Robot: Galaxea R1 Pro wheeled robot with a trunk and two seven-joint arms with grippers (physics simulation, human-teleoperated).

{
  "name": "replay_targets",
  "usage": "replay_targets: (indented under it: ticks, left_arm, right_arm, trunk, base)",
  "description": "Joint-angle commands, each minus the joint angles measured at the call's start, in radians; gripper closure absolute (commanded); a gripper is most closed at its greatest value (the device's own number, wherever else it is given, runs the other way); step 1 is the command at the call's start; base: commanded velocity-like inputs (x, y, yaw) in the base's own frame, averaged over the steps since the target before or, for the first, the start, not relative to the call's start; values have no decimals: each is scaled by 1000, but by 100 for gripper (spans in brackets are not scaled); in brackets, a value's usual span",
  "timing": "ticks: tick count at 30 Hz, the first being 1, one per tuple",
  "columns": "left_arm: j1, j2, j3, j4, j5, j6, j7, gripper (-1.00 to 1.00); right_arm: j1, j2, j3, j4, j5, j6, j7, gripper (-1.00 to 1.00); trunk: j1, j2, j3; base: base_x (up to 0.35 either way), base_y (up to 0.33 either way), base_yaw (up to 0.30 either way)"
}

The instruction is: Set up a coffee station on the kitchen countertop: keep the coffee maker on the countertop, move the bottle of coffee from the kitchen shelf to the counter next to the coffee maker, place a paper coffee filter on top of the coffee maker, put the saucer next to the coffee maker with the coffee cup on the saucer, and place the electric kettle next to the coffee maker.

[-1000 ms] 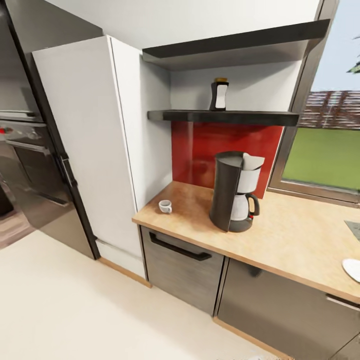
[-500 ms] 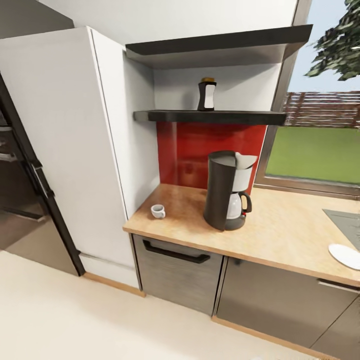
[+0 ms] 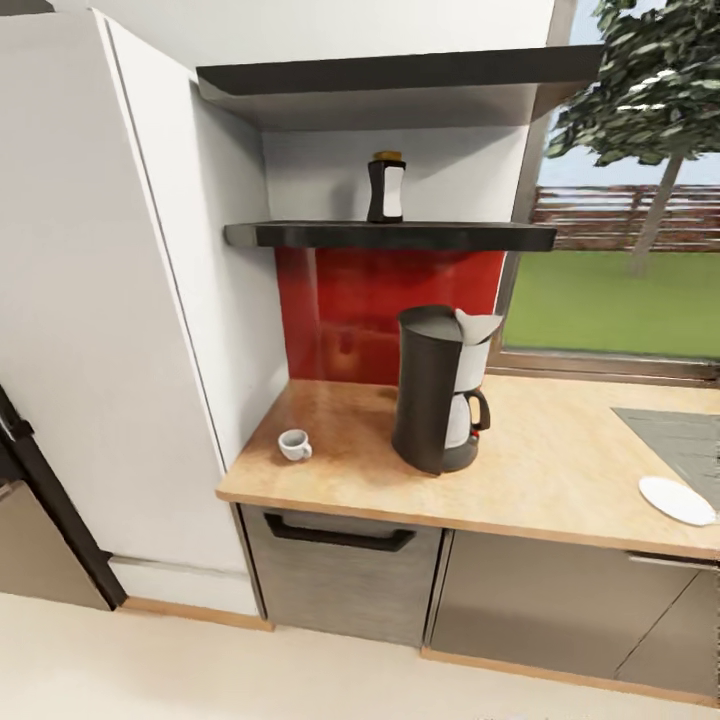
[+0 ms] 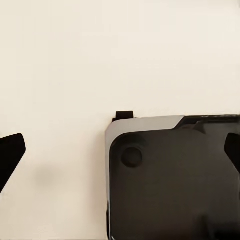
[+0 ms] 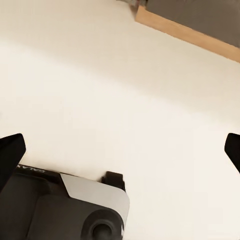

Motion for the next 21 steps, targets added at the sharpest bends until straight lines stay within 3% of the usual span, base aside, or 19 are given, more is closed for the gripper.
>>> replay_targets:
  ticks: [1, 10, 21]
  left_arm:
    - [-1, 0, -2, 1, 1, -3, 1, -100]
    - [-1, 0, 1, 1, 8, -3, 2, -100]
    - [-1, 4, -3, 0, -2, 0, 1, -100]
  right_arm:
    - [-1, 0, 5, 2, 2, -3, 0, -100]
    - [-1, 0, 5, 2, 2, -3, 0, -100]
    - [-1, 0, 5, 2, 2, -2, 0, -100]
  trunk:
    - [1, -2, -2]
    - [1, -2, -2]
    - [1, -2, -2]
  base:
    - [112, 304, -300]
    - [31, 289, -300]
    - [1, 20, -300]
